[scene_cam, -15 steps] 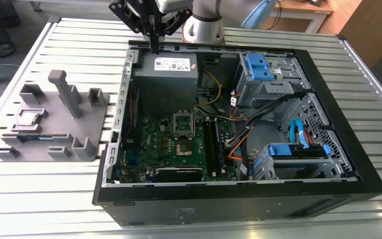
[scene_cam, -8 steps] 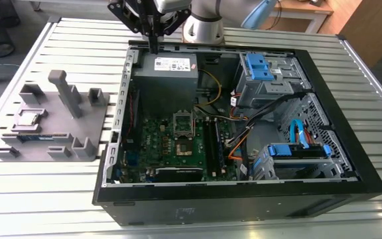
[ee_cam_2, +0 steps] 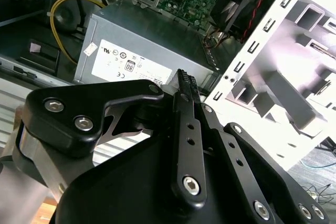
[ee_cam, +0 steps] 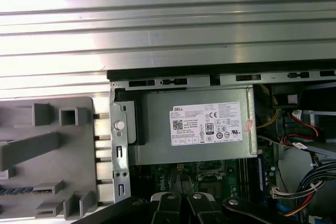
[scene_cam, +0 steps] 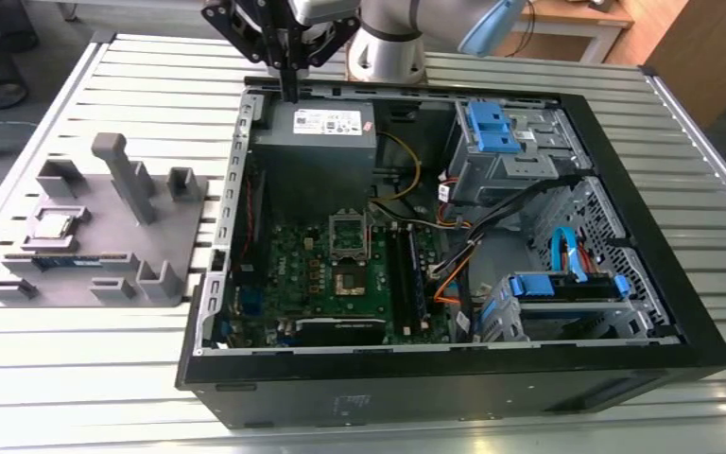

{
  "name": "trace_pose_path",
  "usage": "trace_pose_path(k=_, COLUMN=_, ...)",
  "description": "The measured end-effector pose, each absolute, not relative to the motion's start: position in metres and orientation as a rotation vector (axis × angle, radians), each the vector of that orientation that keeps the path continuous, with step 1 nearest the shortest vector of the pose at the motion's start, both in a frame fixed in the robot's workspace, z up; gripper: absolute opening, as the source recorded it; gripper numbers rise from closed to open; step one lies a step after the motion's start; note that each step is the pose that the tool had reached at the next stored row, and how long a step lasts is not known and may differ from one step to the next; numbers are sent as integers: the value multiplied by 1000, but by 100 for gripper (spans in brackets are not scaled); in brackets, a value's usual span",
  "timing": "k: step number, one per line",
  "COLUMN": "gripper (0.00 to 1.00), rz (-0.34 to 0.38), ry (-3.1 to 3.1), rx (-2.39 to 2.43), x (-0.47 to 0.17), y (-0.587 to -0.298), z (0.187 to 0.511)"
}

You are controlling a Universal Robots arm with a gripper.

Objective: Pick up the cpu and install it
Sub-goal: 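Reach for the cpu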

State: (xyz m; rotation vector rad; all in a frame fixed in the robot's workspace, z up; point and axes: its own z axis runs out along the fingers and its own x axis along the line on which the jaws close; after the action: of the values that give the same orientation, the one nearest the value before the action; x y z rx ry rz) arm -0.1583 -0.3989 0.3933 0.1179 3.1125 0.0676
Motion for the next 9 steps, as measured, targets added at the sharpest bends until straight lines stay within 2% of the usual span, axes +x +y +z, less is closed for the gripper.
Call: trace_pose_path(k=9, gripper=11, rz=68, ry=3113, rx=118, x=-161, y=-399, z=393)
